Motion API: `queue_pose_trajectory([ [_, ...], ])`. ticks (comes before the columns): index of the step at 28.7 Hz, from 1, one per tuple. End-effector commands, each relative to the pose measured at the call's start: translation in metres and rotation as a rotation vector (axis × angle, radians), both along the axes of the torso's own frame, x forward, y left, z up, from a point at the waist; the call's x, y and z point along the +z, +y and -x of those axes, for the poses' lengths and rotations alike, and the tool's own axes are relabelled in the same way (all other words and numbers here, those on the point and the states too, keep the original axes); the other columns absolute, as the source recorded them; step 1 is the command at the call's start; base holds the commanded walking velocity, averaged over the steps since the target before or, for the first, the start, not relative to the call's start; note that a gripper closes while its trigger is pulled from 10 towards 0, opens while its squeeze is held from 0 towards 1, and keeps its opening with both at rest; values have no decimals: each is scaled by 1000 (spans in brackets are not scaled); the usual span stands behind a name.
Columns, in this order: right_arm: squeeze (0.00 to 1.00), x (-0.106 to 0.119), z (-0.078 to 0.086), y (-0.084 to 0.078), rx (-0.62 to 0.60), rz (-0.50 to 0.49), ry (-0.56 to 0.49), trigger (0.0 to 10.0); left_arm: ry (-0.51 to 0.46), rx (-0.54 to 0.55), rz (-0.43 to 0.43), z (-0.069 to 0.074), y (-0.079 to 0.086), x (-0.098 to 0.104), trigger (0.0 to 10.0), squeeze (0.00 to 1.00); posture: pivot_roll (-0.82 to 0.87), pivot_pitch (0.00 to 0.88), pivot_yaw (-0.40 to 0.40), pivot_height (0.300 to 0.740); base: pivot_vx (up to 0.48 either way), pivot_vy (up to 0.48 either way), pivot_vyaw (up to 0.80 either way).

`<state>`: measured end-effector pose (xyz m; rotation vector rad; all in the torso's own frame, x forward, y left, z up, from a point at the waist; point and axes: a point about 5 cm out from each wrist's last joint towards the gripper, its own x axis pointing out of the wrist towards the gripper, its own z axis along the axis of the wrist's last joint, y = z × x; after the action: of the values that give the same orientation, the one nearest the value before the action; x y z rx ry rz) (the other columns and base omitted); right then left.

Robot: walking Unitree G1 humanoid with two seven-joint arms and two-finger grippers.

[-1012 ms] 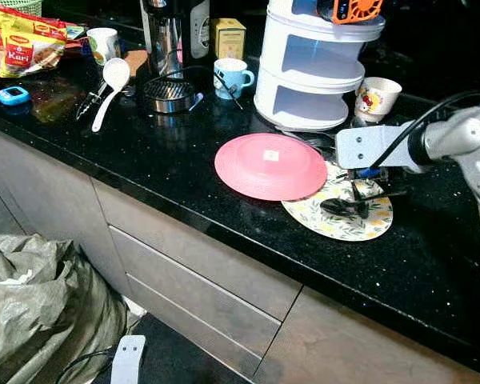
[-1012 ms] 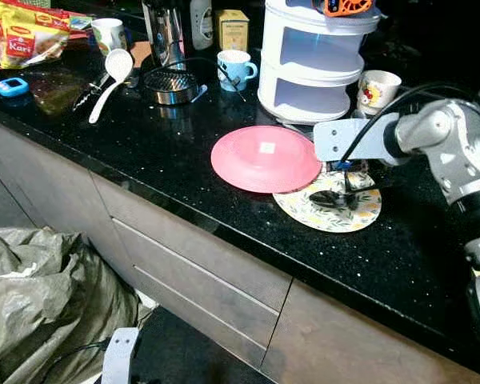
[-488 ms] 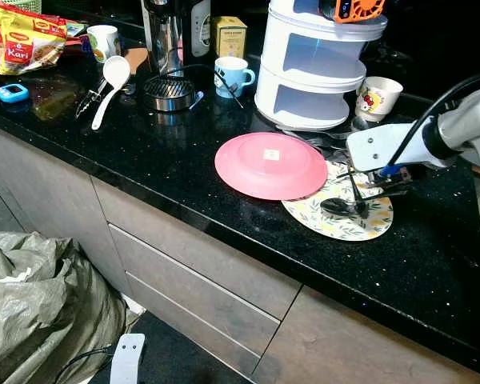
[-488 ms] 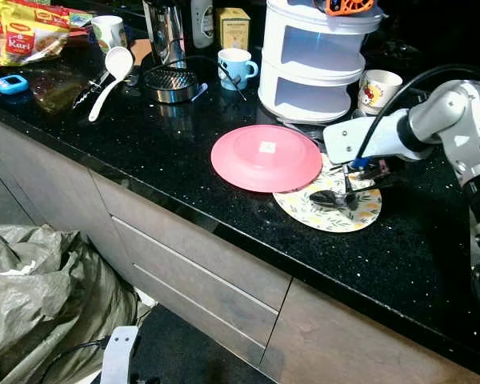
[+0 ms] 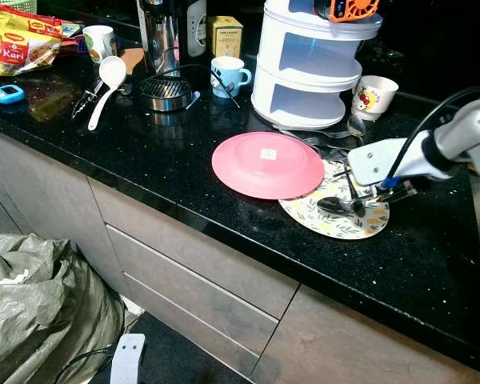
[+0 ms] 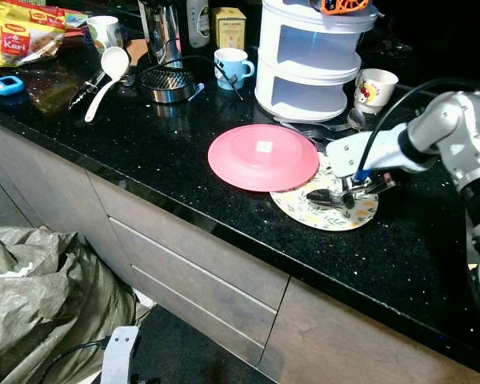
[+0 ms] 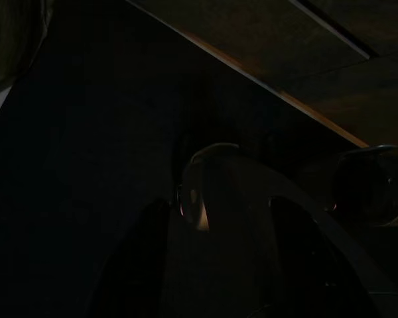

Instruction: Kitchen organization

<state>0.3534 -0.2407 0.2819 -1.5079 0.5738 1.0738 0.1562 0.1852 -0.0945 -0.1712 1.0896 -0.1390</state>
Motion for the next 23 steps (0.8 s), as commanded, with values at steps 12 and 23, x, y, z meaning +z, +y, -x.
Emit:
queue_pose_trajectory([
  [12,0,-14,-1,12,37,49,23,3725,3,-1,13,0,-5,-1,10000,0,19,38,-44,740,0,0,0],
  [23,431,-18,2,21,59,41,36,10000,-1,-1,18,-1,-6,0,10000,0,18,40,-45,740,0,0,0],
])
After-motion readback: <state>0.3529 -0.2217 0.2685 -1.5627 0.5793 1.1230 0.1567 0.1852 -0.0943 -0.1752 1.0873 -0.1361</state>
